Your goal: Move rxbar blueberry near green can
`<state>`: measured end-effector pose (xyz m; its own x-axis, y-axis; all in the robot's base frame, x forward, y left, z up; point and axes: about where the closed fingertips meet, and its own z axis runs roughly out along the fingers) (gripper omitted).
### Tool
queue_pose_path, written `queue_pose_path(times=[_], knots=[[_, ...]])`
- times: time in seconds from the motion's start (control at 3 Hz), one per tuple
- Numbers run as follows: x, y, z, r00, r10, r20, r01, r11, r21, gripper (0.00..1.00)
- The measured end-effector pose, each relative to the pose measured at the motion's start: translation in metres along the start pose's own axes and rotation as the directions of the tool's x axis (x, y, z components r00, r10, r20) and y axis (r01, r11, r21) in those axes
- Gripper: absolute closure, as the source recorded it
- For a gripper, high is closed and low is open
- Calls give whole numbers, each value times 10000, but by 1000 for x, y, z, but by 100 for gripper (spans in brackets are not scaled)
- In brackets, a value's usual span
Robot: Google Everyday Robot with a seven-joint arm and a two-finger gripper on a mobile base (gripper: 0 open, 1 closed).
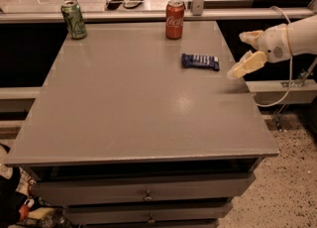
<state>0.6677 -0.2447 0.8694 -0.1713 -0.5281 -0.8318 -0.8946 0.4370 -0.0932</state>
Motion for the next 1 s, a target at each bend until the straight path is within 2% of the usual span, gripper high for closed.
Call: queue_pose_path(times=[0.33,0.67,1.0], knots=[[1,-4,8,9998,143,-116,-144,9999,-61,0],[10,-15,38,9983,541,-239,-558,9953,-787,0],[16,-25,58,9972,732,-171,-748,9890,-1279,0]])
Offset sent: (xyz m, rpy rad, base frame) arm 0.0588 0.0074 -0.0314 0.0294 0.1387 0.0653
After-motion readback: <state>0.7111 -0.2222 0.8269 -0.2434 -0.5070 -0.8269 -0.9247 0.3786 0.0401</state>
